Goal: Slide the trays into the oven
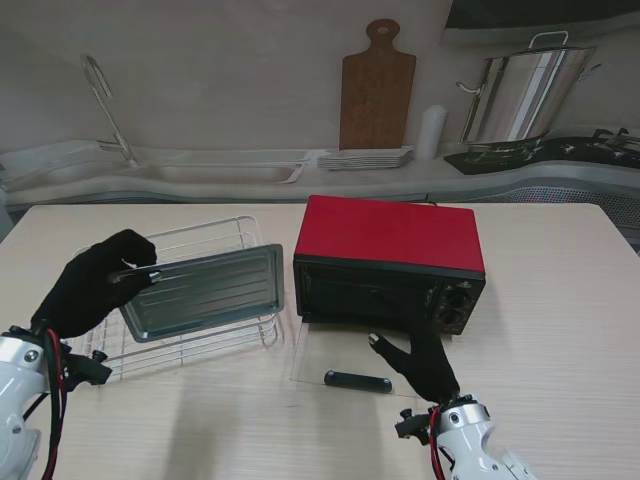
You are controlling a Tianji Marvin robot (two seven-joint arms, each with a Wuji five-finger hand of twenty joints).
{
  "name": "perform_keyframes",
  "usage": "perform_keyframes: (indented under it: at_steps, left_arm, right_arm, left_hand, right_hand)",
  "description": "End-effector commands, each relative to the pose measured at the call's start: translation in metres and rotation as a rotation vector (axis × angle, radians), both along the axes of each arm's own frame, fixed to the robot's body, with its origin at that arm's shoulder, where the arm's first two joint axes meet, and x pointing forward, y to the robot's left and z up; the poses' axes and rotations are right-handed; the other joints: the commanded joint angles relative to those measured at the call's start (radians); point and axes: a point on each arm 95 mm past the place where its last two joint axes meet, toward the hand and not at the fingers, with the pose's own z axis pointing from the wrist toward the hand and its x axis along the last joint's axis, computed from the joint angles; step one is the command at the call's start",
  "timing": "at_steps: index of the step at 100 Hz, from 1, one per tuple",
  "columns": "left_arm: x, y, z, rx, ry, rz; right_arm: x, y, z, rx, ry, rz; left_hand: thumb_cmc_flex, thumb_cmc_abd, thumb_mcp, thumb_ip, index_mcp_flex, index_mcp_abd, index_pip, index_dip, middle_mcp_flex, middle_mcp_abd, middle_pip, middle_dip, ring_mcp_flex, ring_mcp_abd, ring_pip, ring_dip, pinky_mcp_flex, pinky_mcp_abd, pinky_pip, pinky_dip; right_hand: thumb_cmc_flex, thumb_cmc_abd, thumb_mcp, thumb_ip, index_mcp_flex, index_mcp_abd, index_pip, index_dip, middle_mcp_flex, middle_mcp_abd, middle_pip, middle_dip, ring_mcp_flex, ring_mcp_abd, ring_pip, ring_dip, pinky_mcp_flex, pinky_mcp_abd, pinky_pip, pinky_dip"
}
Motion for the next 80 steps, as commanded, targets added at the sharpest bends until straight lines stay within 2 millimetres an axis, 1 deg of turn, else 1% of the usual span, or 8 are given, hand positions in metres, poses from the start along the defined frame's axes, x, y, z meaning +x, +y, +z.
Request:
perform_keyframes:
  at_steps: [1, 13, 20, 31, 40, 58, 76, 80]
  left_arm:
    - [-0.005, -0.013, 0.000, -0.014, 0.012, -0.053]
    - [-0.005, -0.025, -0.003, -0.014, 0.012, -0.095]
    - [-0.004, -0.029, -0.005, -0.014, 0.016, -0.112]
    - [-0.002, -0.035, -0.008, -0.017, 0.023, -0.139]
    - [0.001, -0.039, -0.010, -0.024, 0.027, -0.159]
    - [0.007, -0.047, -0.014, -0.041, 0.034, -0.204]
    - [0.012, -0.055, -0.016, -0.053, 0.037, -0.249]
    - [0.013, -0.057, -0.016, -0.056, 0.037, -0.258]
  right_arm:
    - [-0.005, 0.006, -0.002, 0.011, 0.015, 0.025]
    - [-0.007, 0.007, -0.004, 0.027, 0.029, 0.049]
    - [-0.008, 0.008, -0.005, 0.039, 0.034, 0.064]
    - [-0.009, 0.010, -0.006, 0.060, 0.044, 0.086]
    - [-0.009, 0.012, -0.007, 0.071, 0.044, 0.091]
    - [-0.008, 0.019, -0.007, 0.094, 0.037, 0.090]
    - [-0.007, 0.027, -0.009, 0.125, 0.024, 0.099]
    - [-0.007, 0.029, -0.009, 0.139, 0.020, 0.104]
  left_hand:
    - [0.081, 0.089, 0.182, 0.082, 0.093, -0.037, 0.159, 0.090, 0.103, -0.036, 0.154, 0.061, 0.048, 0.011, 0.054, 0.020, -0.011, 0.035, 0.041, 0.023]
    - [0.080, 0.087, 0.181, 0.081, 0.092, -0.036, 0.157, 0.090, 0.102, -0.039, 0.150, 0.061, 0.047, 0.011, 0.051, 0.018, -0.011, 0.035, 0.040, 0.023]
    - [0.081, 0.089, 0.182, 0.081, 0.092, -0.036, 0.156, 0.090, 0.102, -0.039, 0.148, 0.061, 0.047, 0.010, 0.050, 0.018, -0.011, 0.034, 0.040, 0.022]
    - [0.081, 0.089, 0.180, 0.081, 0.092, -0.036, 0.155, 0.090, 0.103, -0.038, 0.148, 0.061, 0.047, 0.010, 0.050, 0.017, -0.009, 0.034, 0.040, 0.022]
    - [0.082, 0.088, 0.181, 0.082, 0.092, -0.035, 0.154, 0.089, 0.103, -0.037, 0.148, 0.062, 0.047, 0.010, 0.050, 0.017, -0.010, 0.034, 0.040, 0.022]
    - [0.080, 0.090, 0.180, 0.082, 0.092, -0.035, 0.153, 0.089, 0.104, -0.037, 0.148, 0.062, 0.047, 0.010, 0.049, 0.017, -0.011, 0.034, 0.039, 0.021]
    - [0.081, 0.090, 0.179, 0.082, 0.091, -0.035, 0.151, 0.089, 0.103, -0.036, 0.147, 0.063, 0.047, 0.010, 0.049, 0.017, -0.011, 0.032, 0.040, 0.021]
    - [0.080, 0.090, 0.178, 0.082, 0.091, -0.035, 0.151, 0.089, 0.102, -0.037, 0.146, 0.062, 0.046, 0.010, 0.049, 0.017, -0.011, 0.032, 0.040, 0.021]
  right_hand:
    - [-0.052, -0.023, -0.038, -0.043, -0.031, 0.009, 0.009, 0.019, -0.029, -0.009, 0.019, 0.020, 0.018, -0.011, 0.015, 0.014, 0.010, -0.012, 0.033, 0.023]
    - [-0.088, -0.044, -0.061, -0.066, -0.070, 0.024, -0.002, 0.021, -0.059, -0.004, 0.028, 0.024, 0.001, -0.010, 0.016, 0.015, 0.007, -0.011, 0.036, 0.027]
    - [-0.085, -0.044, -0.135, -0.103, -0.118, 0.035, -0.012, 0.030, -0.099, -0.002, 0.031, 0.021, -0.020, -0.012, 0.000, 0.007, -0.004, -0.011, 0.015, 0.019]
    - [-0.065, -0.060, -0.243, -0.115, -0.173, 0.043, -0.019, 0.049, -0.143, -0.007, 0.038, 0.017, -0.038, -0.016, -0.021, -0.006, -0.012, -0.013, -0.013, 0.006]
    - [-0.043, -0.080, -0.279, -0.119, -0.170, 0.042, -0.002, 0.069, -0.138, -0.006, 0.067, 0.027, -0.026, -0.010, -0.013, -0.003, -0.007, -0.013, -0.014, 0.004]
    - [-0.004, -0.103, -0.264, -0.116, -0.127, 0.043, 0.056, 0.125, -0.106, 0.007, 0.144, 0.056, 0.003, 0.003, 0.040, 0.026, 0.024, -0.019, 0.013, 0.017]
    - [0.026, -0.120, -0.231, -0.117, -0.102, 0.038, 0.070, 0.136, -0.085, 0.007, 0.154, 0.059, 0.020, 0.003, 0.057, 0.035, 0.048, -0.034, 0.033, 0.028]
    - [0.030, -0.131, -0.200, -0.123, -0.098, 0.036, 0.074, 0.138, -0.082, 0.006, 0.153, 0.058, 0.020, 0.002, 0.057, 0.036, 0.051, -0.038, 0.034, 0.031]
